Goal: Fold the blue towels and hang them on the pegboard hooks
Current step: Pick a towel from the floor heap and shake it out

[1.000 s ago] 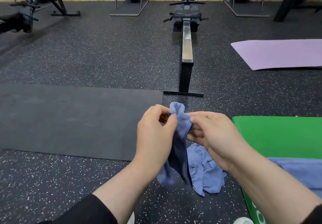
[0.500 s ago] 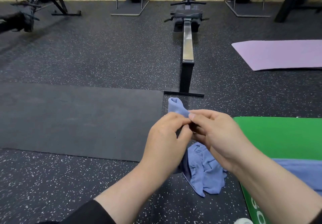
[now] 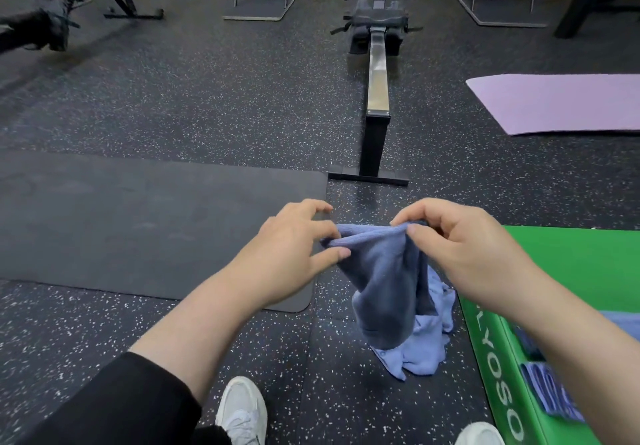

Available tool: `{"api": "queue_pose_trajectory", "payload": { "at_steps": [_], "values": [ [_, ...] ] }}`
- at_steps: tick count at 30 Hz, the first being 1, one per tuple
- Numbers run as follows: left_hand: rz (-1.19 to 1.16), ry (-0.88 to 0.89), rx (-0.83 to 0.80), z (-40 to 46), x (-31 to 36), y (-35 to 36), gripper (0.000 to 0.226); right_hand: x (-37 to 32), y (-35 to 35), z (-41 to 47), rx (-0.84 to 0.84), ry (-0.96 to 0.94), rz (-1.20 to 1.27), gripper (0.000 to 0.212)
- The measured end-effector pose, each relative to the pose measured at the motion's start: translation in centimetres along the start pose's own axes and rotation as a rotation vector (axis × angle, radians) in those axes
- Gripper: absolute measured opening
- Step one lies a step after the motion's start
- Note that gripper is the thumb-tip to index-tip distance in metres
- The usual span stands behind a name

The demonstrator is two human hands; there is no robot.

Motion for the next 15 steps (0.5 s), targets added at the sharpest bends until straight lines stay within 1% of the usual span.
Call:
{"api": "queue_pose_trajectory", "payload": {
  "at_steps": [2, 4, 6, 8, 10, 12, 15],
  "values": [
    [0.078, -0.031, -0.061, 0.0, -0.1, 0.4, 0.016, 0.1, -0.5, -0.3, -0.003, -0.001, -0.028, 0.025],
    [0.079, 0.006, -0.067, -0.1, 0.5, 0.4, 0.018, 0.3, -0.9, -0.7, -0.002, -0.007, -0.05, 0.024],
    [0.132, 0.035, -0.057, -0.1, 0.9, 0.3, 0.023, 0.9, -1.3, -0.8, 0.008, -0.003, -0.078, 0.024],
    [0.148, 0.028, -0.002, 0.2, 0.8, 0.0, 0.027, 2.1, -1.6, -0.7, -0.003, 0.021, -0.134, 0.021],
    [0.091, 0.037, 0.08, 0.4, 0.9, -0.8, 0.028, 3.0, -1.7, -0.6, -0.03, 0.036, -0.219, 0.019],
    [0.048, 0.056, 0.143, 0.5, 1.4, -1.6, 0.029, 3.4, -2.0, -0.4, -0.021, 0.034, -0.277, 0.019],
    [0.028, 0.022, 0.183, 0.6, 1.6, -2.5, 0.026, 3.6, -2.1, -0.1, -0.006, 0.041, -0.316, 0.021]
  ]
}}
Point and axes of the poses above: each hand's wrist, its own z-axis towards the middle knuckle, its own y-axis out of the palm, x = y × z, the point moved 8 cm from there along z, towards the middle knuckle, and after that the axes turned 8 degrees about -y, right-handed, at the moved point
